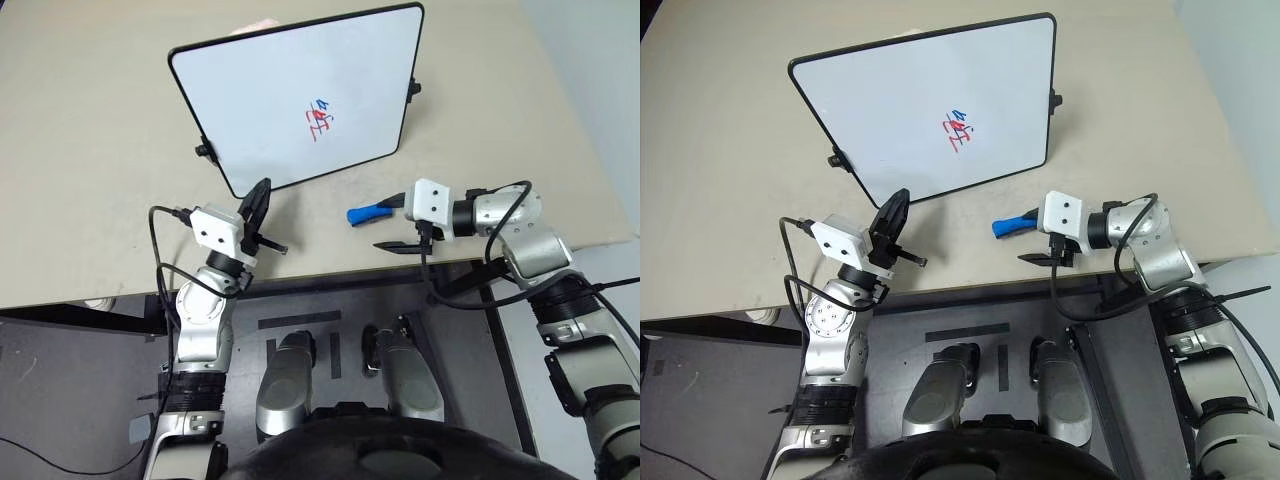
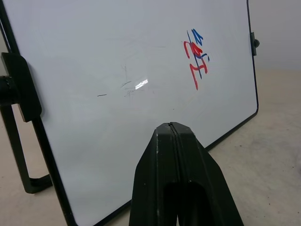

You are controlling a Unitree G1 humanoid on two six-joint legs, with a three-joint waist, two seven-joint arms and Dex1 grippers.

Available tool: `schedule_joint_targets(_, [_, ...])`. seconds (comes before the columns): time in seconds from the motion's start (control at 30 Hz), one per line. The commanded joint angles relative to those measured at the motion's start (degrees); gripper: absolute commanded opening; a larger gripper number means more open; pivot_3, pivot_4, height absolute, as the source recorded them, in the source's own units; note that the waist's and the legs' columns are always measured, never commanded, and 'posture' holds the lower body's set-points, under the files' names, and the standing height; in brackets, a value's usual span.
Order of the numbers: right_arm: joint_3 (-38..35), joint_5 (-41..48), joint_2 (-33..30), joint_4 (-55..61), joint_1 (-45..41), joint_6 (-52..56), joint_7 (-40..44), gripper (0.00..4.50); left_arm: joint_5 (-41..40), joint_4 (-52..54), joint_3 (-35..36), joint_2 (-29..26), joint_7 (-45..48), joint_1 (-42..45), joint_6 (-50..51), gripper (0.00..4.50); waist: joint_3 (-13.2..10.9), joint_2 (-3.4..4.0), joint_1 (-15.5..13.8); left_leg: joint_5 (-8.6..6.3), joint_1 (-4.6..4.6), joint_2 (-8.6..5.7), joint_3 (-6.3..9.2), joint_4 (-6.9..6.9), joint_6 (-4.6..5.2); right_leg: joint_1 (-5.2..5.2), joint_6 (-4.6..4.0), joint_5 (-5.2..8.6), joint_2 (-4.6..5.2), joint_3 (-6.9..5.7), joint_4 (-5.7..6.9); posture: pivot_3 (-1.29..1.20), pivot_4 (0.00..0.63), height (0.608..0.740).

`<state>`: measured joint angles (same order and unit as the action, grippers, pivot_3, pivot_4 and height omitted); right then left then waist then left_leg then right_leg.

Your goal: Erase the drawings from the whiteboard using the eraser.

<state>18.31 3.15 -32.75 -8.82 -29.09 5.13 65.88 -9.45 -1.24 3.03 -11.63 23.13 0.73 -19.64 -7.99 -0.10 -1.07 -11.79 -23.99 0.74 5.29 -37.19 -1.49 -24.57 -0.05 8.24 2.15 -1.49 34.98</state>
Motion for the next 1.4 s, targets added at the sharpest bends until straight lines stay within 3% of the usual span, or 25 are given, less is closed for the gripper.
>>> schedule_joint_targets(0.03, [0.23,0.06,0.11,0.16,-0.62,-0.2,1.09,3.2,0.32,1.27,-0.22,0.26,-0.48,-0.01,-1.3,0.0,0.0,0.0,0.01,0.0,0.0,0.0,0.0,0.0,0.0,0.0,0.0,0.0,0.0,0.0,0.0,0.0,0.15,0.74])
schedule_joint_targets(0.33, [0.47,-1.9,0.82,-1.54,-0.75,-1.84,-0.8,0.02,0.31,1.0,-0.26,0.33,-0.22,0.12,-1.49,0.0,0.0,-0.01,0.03,0.0,0.02,0.0,0.0,0.0,0.0,0.01,0.0,0.0,0.0,0.0,0.0,0.0,0.15,0.74])
schedule_joint_targets(0.97, [0.69,-3.48,1.9,-2.43,-0.86,-3.2,-2.23,0.02,0.21,0.81,-0.24,0.27,-0.05,0.28,-1.51,0.0,0.01,-0.01,0.29,0.09,0.09,0.04,0.0,0.0,-0.14,0.04,0.29,0.15,0.0,0.0,0.02,0.0,0.15,0.74])
schedule_joint_targets(1.1, [0.74,-3.92,2.27,-2.55,-0.81,-3.34,-2.89,0.99,0.27,0.9,-0.28,0.28,-0.08,0.26,-1.49,0.0,0.01,-0.02,0.33,0.09,0.1,0.04,-0.01,0.0,-0.15,0.04,0.3,0.15,0.0,0.0,0.02,0.0,0.15,0.74])
schedule_joint_targets(1.23, [0.71,-4.54,2.4,-2.73,-0.75,-4.05,-3.31,2.33,0.25,0.82,-0.26,0.25,-0.04,0.33,-1.53,0.0,0.01,-0.02,0.32,0.08,0.09,0.04,0.0,0.0,-0.2,0.04,0.29,0.15,0.0,0.0,0.02,0.0,0.15,0.74])
schedule_joint_targets(1.4, [0.66,-4.41,2.43,-2.85,-0.77,-4.09,-3.22,2.33,0.27,0.77,-0.29,0.26,-0.04,0.45,-1.5,0.0,0.01,-0.02,0.3,0.04,0.07,0.03,0.0,0.0,-0.27,0.04,0.29,0.15,0.0,0.0,0.0,0.0,0.15,0.74])
